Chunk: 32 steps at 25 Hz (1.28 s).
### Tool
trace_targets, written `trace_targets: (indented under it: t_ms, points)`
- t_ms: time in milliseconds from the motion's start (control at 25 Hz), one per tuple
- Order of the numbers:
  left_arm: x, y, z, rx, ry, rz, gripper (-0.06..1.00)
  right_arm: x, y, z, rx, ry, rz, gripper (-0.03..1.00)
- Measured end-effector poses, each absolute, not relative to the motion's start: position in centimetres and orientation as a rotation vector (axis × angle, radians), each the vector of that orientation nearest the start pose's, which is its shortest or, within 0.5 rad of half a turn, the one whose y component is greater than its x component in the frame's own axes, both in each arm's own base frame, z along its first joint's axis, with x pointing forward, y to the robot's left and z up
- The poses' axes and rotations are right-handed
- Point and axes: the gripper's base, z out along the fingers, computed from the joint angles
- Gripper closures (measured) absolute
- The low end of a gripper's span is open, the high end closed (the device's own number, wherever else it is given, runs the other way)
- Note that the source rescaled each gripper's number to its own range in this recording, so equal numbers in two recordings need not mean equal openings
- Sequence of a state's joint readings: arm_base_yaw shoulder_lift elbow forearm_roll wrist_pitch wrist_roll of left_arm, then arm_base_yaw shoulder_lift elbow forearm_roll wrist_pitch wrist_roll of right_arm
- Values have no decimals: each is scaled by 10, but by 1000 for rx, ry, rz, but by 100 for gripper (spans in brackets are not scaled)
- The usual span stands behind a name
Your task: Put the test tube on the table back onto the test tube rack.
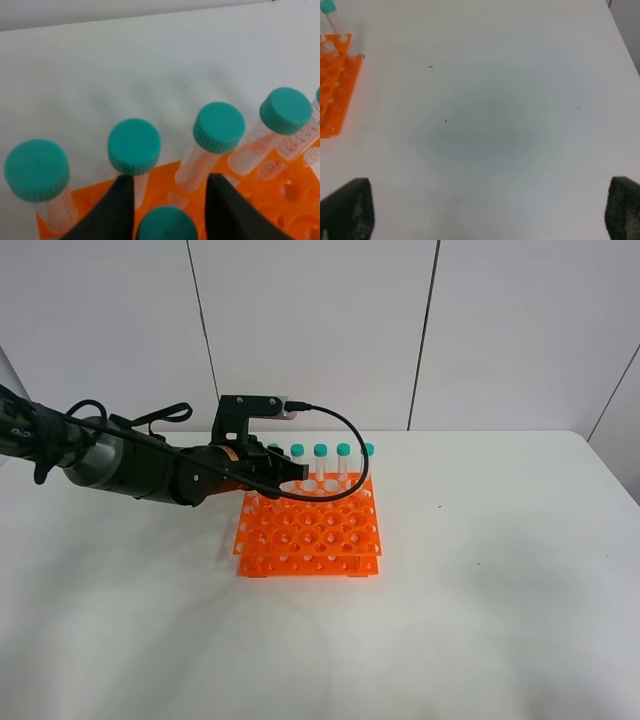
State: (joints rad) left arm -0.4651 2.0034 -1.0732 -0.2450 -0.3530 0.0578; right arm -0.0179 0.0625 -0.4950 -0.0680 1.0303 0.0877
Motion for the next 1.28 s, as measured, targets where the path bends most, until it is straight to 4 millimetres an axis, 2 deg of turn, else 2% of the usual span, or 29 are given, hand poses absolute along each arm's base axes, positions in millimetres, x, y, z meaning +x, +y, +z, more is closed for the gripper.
trace_targets:
  t_ms: [760, 1000, 1280]
  points:
    - [375, -180, 146, 260, 2083, -302, 72, 6, -5, 278, 109, 2077, -39, -3]
    - [374, -180, 154, 258, 2068, -308, 72, 6, -5, 278, 109, 2077, -38, -3]
    - [374, -180, 155, 259, 2072, -309, 72, 6, -5, 278, 109, 2077, -38, -3]
